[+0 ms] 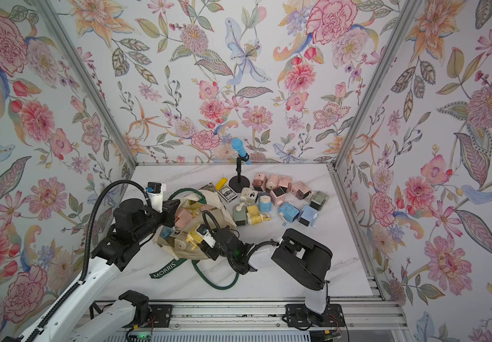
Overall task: Take out the pencil sharpeners from the tote bags
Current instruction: Pick up the pencil sharpener from the canvas bag, then place the pencil sharpener at the center of the board.
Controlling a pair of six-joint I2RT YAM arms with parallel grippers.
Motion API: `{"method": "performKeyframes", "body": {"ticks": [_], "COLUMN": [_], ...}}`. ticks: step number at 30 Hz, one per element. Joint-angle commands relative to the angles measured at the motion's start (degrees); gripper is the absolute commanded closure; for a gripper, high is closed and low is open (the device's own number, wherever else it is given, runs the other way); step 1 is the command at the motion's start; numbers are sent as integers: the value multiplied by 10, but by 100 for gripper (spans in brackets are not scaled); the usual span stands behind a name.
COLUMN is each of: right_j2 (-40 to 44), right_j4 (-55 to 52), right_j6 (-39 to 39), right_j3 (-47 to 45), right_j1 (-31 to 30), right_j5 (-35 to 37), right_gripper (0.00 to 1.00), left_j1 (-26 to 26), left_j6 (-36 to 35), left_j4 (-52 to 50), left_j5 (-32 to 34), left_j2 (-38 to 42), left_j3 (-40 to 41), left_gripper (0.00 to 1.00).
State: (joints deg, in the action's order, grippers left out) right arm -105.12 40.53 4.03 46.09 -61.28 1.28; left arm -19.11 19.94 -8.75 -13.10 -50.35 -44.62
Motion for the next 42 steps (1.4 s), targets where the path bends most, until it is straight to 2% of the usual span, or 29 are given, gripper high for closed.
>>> {"method": "performKeyframes", "body": {"ticks": [1, 6, 13, 21, 27, 36, 42], "right_j2": [44, 102, 218, 315, 340, 339, 328], "right_j4": [33, 33, 46, 88, 101, 101, 90], "right_j6": [15, 20, -17, -87, -125, -150, -152], "right_j3": [-16, -51, -123, -203, -226, -242, -267], "right_j1": [-4, 2, 42, 126, 162, 173, 174], "right_j5": [-33, -35, -56, -72, -66, -83, -46], "right_gripper": [46, 45, 45, 47, 47, 47, 47], "left_j1": [8, 9, 10, 13, 15, 17, 17], "left_j6": [5, 5, 6, 6, 7, 10, 9], "left_j4": [4, 3, 2, 1, 0, -1, -6], "left_j5": [12, 15, 16, 21, 20, 18, 25], "left_j2": [8, 10, 14, 17, 21, 23, 25], "left_j3": [0, 0, -1, -1, -1, -3, -3], "left_gripper": [100, 100, 100, 100, 100, 100, 100]}}
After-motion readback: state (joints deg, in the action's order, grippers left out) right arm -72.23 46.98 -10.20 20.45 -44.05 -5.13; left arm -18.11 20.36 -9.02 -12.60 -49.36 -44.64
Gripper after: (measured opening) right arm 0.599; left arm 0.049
